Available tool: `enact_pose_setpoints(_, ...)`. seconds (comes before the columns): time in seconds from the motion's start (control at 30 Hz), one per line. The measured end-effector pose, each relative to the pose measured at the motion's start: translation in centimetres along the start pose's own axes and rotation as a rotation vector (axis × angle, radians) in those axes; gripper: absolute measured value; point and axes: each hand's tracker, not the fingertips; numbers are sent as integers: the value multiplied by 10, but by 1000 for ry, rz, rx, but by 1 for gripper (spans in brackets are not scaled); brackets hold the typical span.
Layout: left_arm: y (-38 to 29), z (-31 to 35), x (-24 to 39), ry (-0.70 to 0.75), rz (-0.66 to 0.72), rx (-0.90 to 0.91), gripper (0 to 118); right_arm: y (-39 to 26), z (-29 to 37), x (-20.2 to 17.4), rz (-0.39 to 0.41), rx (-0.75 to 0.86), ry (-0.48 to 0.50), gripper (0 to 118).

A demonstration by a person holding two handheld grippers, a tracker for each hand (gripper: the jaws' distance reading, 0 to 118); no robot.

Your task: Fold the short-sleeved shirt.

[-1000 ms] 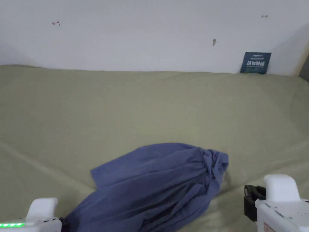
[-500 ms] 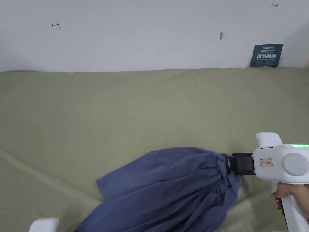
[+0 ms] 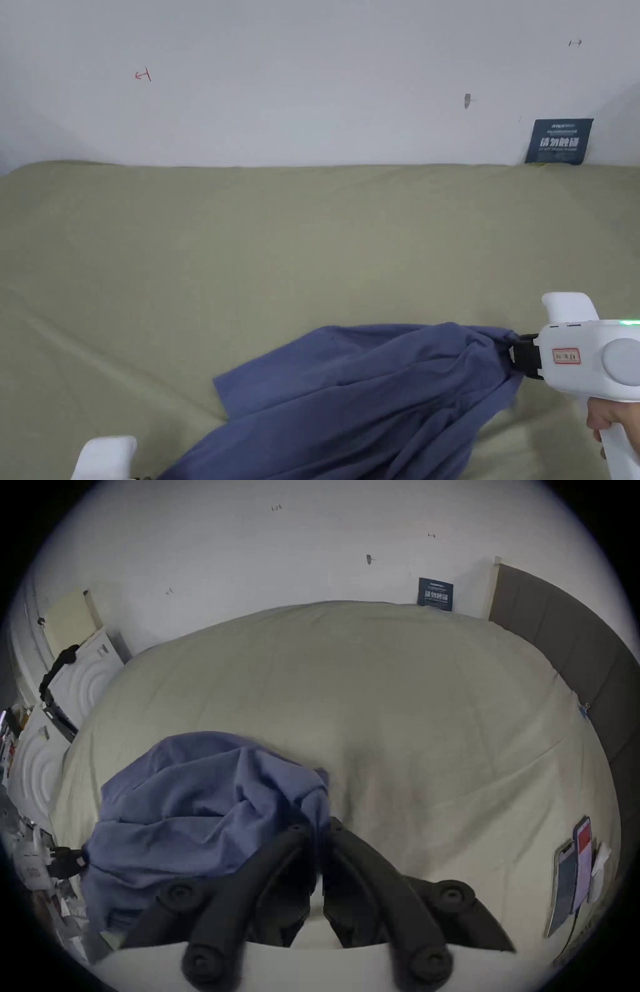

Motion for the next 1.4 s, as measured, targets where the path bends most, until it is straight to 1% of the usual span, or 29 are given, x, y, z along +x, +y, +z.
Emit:
enact_pose_setpoints(0.1,17,29,1,47,-42,83,0,4,37,-5,20,48,13,7)
enact_pose_setpoints(0.2,38,66,-5,82,-45,172,0,10,80,-6,34,110,20,7)
enact_pose_setpoints(0.3,60,103,-15,139,-59,258,0,15,123,-2,47,189,7,7)
enact_pose_setpoints(0.47,97,161,-21,109,-25,380,0,18,196,-4,43,277,14,7)
enact_pose_setpoints(0.6,121,195,-1,120,-64,446,0,24,234,-12,84,343,-26,7)
enact_pose_setpoints(0.7,138,212,11,115,-64,481,0,31,254,-12,78,376,-44,7)
enact_pose_setpoints(0.83,162,226,25,106,-70,520,0,48,267,-11,66,403,-64,7)
enact_pose_setpoints(1.0,203,234,42,111,-86,550,0,84,262,-6,59,409,-98,7)
enact_pose_setpoints(1.1,234,237,49,110,-81,566,0,112,256,-7,76,422,-132,7)
enact_pose_setpoints(1.17,259,235,56,155,-118,557,0,135,247,-6,77,426,-137,7)
enact_pose_setpoints(1.27,289,231,60,159,-100,568,0,170,233,-9,103,439,-171,7)
enact_pose_setpoints(1.4,329,213,64,169,-82,574,0,214,202,-9,114,442,-210,7)
